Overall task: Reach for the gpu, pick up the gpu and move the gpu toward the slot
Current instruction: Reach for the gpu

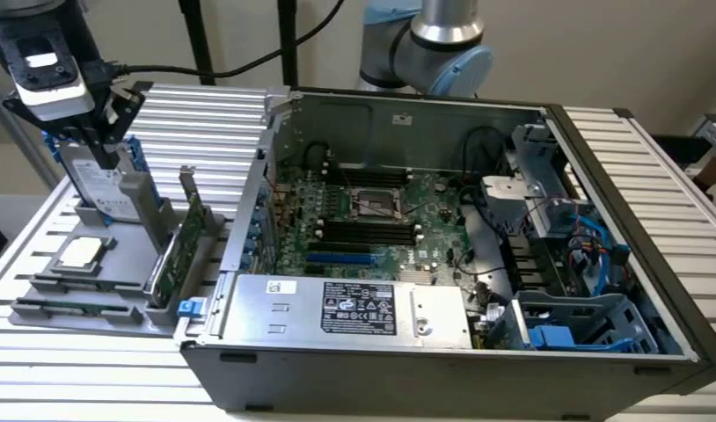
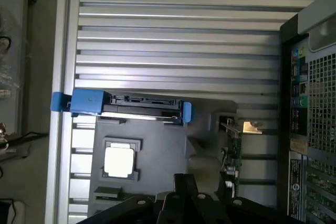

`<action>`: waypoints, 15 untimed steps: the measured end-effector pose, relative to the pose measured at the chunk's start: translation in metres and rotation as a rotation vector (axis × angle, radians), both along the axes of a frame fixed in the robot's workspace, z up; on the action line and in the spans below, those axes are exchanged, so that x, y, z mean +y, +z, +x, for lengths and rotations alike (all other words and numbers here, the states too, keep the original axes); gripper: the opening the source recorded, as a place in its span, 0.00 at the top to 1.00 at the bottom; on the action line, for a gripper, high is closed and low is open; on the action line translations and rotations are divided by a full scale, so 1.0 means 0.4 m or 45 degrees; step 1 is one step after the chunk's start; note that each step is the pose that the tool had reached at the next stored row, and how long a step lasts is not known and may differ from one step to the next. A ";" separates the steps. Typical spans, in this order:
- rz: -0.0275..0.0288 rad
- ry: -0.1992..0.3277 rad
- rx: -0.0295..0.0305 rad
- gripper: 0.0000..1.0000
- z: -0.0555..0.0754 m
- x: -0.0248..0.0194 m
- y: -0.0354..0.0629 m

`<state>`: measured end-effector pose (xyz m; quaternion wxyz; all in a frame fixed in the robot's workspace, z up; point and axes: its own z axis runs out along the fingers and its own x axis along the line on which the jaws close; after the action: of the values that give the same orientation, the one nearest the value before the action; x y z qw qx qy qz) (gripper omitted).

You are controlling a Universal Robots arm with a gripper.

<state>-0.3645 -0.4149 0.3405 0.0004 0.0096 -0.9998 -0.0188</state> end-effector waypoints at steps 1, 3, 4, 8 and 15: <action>0.0000 0.000 0.0001 0.89 0.006 -0.006 -0.001; -0.0003 0.000 0.0005 0.89 0.019 -0.020 -0.002; -0.0002 0.000 0.0003 0.89 0.024 -0.026 -0.004; -0.0009 0.000 0.0003 0.89 0.043 -0.051 -0.010; -0.0040 0.000 0.0002 0.89 0.080 -0.084 -0.025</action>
<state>-0.3323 -0.4485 0.3305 0.0005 0.0096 -0.9998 -0.0172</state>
